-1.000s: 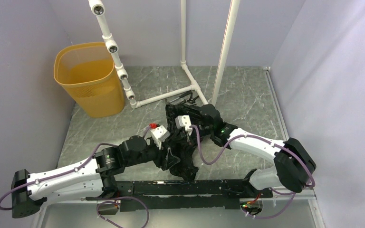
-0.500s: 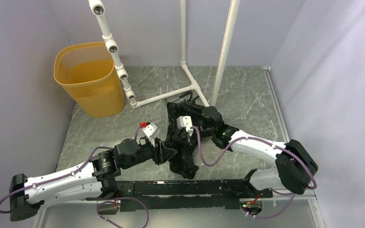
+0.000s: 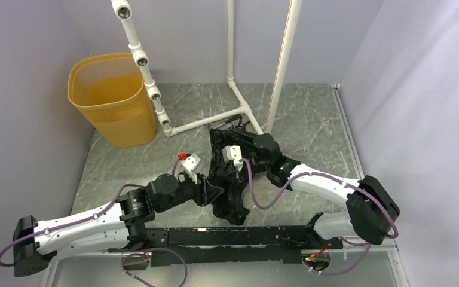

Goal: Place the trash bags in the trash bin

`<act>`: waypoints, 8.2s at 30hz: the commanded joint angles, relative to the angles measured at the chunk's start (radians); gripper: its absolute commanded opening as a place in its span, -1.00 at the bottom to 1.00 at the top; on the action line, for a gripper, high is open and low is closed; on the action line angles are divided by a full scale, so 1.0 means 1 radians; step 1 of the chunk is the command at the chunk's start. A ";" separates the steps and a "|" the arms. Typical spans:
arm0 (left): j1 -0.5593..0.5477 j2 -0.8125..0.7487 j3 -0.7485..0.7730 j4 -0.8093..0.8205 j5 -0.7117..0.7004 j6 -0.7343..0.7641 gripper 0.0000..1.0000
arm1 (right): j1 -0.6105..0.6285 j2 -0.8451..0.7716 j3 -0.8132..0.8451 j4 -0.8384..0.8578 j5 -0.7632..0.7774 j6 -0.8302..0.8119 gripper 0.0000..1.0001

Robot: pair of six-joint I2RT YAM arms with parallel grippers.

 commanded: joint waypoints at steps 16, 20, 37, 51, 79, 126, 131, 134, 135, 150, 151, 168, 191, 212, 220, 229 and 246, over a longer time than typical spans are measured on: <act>0.003 0.057 0.110 -0.134 -0.139 -0.036 0.03 | 0.004 -0.033 -0.008 0.012 -0.021 -0.039 -1.00; 0.003 0.075 0.112 -0.114 -0.120 -0.028 -0.21 | 0.004 -0.030 -0.003 -0.003 -0.021 -0.043 -1.00; 0.004 0.028 0.077 -0.157 -0.191 -0.051 -0.95 | 0.005 -0.149 -0.006 -0.038 0.262 0.105 0.69; 0.003 0.119 0.067 -0.291 -0.336 -0.171 -0.95 | 0.004 -0.493 -0.325 -0.005 0.601 0.582 0.95; 0.004 0.118 0.016 -0.308 -0.407 -0.284 -0.95 | 0.057 -0.267 -0.741 0.504 0.372 0.812 0.83; 0.003 0.004 -0.010 -0.399 -0.450 -0.349 -0.95 | 0.242 -0.084 -0.501 0.504 0.507 0.715 -0.70; 0.003 -0.014 -0.002 -0.413 -0.449 -0.343 -0.95 | 0.242 -0.254 -0.489 0.438 0.582 0.711 -0.64; 0.003 -0.022 -0.003 -0.366 -0.416 -0.298 -0.95 | 0.242 -0.367 -0.478 0.372 0.617 0.701 -0.59; 0.003 -0.022 -0.005 -0.332 -0.391 -0.262 -0.95 | 0.242 -0.394 -0.466 0.340 0.620 0.693 -0.57; 0.003 0.101 -0.016 0.071 -0.141 -0.201 -0.95 | 0.242 -0.336 -0.350 0.271 0.570 0.778 -0.47; 0.003 0.111 -0.021 0.079 -0.136 -0.209 -0.95 | 0.242 -0.325 -0.350 0.279 0.567 0.785 -0.47; 0.004 0.074 -0.077 0.112 -0.188 -0.287 -0.95 | 0.243 -0.195 -0.307 0.284 0.494 0.799 -0.09; 0.004 -0.061 -0.131 -0.167 -0.403 -0.432 -0.95 | 0.256 -0.365 -0.582 0.345 0.569 0.831 0.46; 0.004 -0.268 -0.151 -0.619 -0.572 -0.661 -0.95 | 0.256 -0.168 -0.604 0.412 0.570 0.726 0.50; 0.004 -0.259 -0.152 -0.611 -0.569 -0.663 -0.95 | 0.275 0.002 -0.604 0.603 0.528 0.745 0.43; 0.003 -0.263 -0.168 -0.577 -0.555 -0.658 -0.95 | 0.347 0.047 -0.552 0.545 0.575 0.707 0.30; 0.004 -0.250 0.059 -0.607 -0.575 -0.404 -0.95 | 0.341 -0.363 -0.271 0.044 0.927 0.564 -0.97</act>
